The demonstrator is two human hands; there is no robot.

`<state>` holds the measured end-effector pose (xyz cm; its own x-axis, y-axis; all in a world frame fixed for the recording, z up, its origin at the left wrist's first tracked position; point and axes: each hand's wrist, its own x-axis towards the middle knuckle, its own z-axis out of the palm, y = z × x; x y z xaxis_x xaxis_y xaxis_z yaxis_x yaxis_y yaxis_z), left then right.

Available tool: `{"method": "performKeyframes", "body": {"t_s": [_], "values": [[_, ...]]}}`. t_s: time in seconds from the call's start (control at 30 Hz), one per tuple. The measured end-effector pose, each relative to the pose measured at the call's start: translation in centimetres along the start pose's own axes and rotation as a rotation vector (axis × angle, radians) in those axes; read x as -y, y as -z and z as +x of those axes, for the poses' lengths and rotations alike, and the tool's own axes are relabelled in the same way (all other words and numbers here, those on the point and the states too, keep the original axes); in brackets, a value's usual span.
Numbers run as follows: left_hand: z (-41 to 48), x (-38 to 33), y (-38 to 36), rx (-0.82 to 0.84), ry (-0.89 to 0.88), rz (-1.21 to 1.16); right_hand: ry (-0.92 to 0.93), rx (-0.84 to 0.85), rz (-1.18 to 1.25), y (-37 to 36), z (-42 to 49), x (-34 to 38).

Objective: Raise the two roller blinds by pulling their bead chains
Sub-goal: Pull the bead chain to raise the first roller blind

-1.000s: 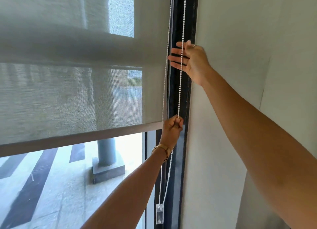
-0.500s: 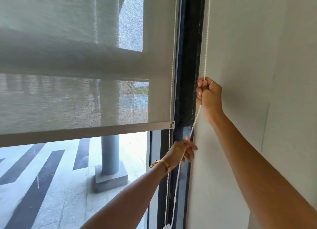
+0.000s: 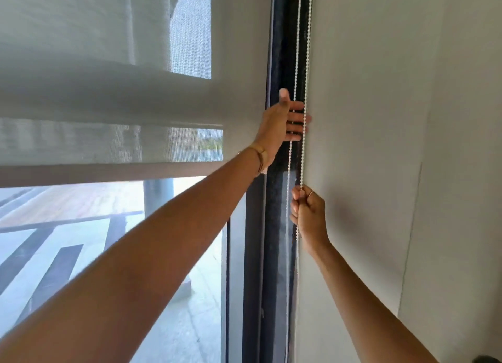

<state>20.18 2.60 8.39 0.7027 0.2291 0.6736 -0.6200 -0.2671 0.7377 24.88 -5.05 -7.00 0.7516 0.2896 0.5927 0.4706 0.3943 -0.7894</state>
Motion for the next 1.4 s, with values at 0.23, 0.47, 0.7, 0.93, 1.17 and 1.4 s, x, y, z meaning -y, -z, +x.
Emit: {"method": "performKeyframes", "body": {"t_s": [0.23, 0.47, 0.7, 0.93, 1.17, 1.4], "values": [[0.5, 0.0, -2.9, 0.058, 0.154, 0.006, -0.137, -0.078, -0.067, 1.5, -3.3, -5.0], [-1.0, 2.8, -4.4, -0.180, -0.098, -0.110, -0.035, -0.027, -0.229, 1.6, -3.5, -5.7], [-0.9, 3.5, -2.0, -0.267, -0.149, -0.091, -0.107, 0.058, -0.136, 1.6, -2.6, -4.1], [-1.8, 3.6, -0.8, -0.311, -0.159, -0.023, -0.003, 0.079, 0.016, 0.6, 2.9, 3.0], [-5.3, 7.2, -1.4, -0.284, -0.058, 0.030, 0.205, 0.100, 0.060, -1.8, 7.8, 13.3], [-7.6, 9.6, -1.7, -0.257, -0.010, 0.016, 0.101, 0.110, 0.087, -4.0, 9.0, 15.3]]}}
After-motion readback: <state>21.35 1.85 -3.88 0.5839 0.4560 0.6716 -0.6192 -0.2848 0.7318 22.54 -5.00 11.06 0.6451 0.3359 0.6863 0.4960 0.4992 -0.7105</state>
